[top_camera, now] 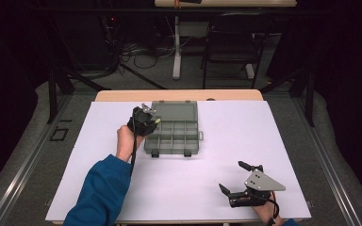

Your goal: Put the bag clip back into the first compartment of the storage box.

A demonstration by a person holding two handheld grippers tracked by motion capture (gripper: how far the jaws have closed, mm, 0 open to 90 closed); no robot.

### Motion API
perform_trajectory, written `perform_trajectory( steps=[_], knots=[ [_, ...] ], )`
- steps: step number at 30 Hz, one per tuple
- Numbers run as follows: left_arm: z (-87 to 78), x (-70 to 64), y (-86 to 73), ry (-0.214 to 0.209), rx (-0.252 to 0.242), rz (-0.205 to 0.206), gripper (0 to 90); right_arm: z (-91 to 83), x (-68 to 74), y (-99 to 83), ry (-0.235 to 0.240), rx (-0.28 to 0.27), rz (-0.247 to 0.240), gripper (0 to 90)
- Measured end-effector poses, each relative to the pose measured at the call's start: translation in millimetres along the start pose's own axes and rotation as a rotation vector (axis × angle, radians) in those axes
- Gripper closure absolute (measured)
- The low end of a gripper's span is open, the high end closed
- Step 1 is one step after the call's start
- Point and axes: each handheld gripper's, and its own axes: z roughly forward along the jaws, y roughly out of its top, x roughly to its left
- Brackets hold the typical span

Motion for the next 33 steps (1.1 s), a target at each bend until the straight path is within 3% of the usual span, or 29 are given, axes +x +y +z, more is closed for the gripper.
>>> perform_trajectory(
  steps=[11, 33],
  knots=[
    [7.9, 2.7, -2.9, 0.025, 0.011, -0.029, 80.0, 0.9, -0.4, -0.5, -0.005, 0.009, 0.007, 1.1],
    [16.6, 2.3, -5.1, 0.033, 0.028, -0.028, 80.0, 1.4, -0.5, -0.5, -0.006, 0.012, 0.009, 1.2]
  ],
)
